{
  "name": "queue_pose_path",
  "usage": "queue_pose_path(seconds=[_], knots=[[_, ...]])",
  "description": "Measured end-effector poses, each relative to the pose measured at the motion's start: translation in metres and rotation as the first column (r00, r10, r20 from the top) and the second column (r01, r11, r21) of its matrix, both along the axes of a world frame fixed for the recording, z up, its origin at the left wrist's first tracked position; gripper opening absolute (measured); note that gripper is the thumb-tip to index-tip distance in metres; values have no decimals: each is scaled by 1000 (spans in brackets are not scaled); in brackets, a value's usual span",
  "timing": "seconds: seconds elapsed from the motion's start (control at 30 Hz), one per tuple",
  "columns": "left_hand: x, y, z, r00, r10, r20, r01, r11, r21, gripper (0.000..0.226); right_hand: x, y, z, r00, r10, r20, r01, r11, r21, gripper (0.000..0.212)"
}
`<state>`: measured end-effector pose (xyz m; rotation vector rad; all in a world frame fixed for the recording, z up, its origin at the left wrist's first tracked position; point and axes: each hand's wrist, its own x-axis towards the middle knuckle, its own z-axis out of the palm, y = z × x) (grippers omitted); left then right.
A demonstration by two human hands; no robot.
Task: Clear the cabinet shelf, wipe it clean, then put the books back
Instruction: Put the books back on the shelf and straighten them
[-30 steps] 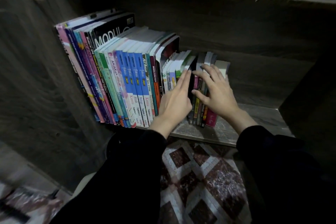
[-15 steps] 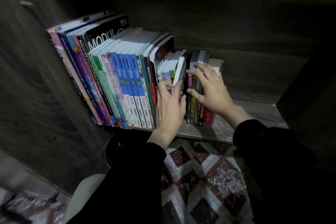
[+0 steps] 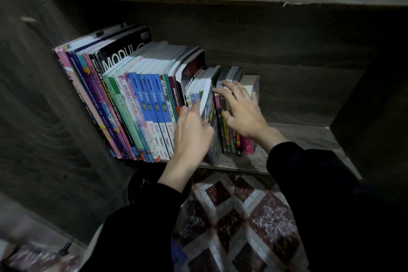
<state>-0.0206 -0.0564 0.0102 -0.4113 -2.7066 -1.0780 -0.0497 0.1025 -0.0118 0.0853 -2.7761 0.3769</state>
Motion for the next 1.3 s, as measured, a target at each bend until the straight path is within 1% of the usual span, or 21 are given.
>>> queue_pose_path(seconds=[0.13,0.2,0.23,0.3,0.37,0.4,0.47,0.53,0.6,0.7,0.77,0.87,0.9,0.97,1.03,1.1,1.17,1.2,1.23,1.27,1.3], knots=[[18,-17,40,999,-28,42,30,998,-55,33,-1,-6,9,995,30,98,-24,998,-59,65],[24,-25,57,997,-54,63,59,996,-67,18,-3,-10,15,984,65,165,-32,980,-196,63],[25,-27,62,995,-70,74,76,994,-75,15,-2,-9,17,982,93,167,-34,945,-326,60],[27,-26,71,992,-100,83,106,992,-67,15,9,-7,19,992,108,61,-44,770,-636,53],[27,-18,74,990,-116,77,119,992,-41,18,33,-2,17,993,-42,-108,-63,584,-809,41],[26,-11,74,990,-120,70,122,992,-33,19,49,0,16,967,-161,-196,-67,583,-810,36],[23,8,69,990,-131,54,132,991,-7,20,83,3,8,868,-306,-392,-60,718,-693,38],[19,31,60,989,-144,26,143,989,36,17,111,3,-6,828,-257,-498,-28,868,-495,48],[15,56,52,988,-155,-23,157,983,94,14,123,4,-24,885,-225,-407,96,945,-313,63],[11,90,40,979,-166,-114,184,967,176,16,112,15,-47,930,-363,-52,357,929,-103,78],[8,108,29,968,-215,-127,237,952,195,23,95,28,-58,903,-414,118,428,893,-140,83],[-4,117,9,954,-298,-30,294,912,286,36,63,48,-76,880,-443,171,474,817,-327,79],[-6,115,2,942,-336,-1,317,890,326,38,54,52,-80,892,-412,187,452,795,-405,75],[-6,106,-16,937,-347,-36,340,886,317,40,39,57,-90,932,-297,207,362,769,-527,70],[0,95,-38,963,-217,-159,252,936,246,42,37,58,-95,936,-209,285,342,734,-587,81],[1,84,-60,967,7,-256,53,973,225,53,42,60,-101,903,-134,407,380,691,-615,103],[-7,78,-79,962,147,-232,-90,966,241,76,43,66,-106,920,-80,383,360,556,-749,111],[-13,77,-88,959,173,-223,-121,966,231,84,42,69,-105,942,-61,330,323,426,-845,110],[-17,76,-95,953,176,-246,-125,970,206,89,39,73,-105,955,-55,293,295,303,-906,106],[-21,75,-101,941,169,-292,-120,976,180,90,35,74,-104,956,-68,287,295,222,-930,98],[-24,75,-106,927,163,-338,-115,981,156,89,29,73,-105,948,-97,303,317,183,-931,87]])
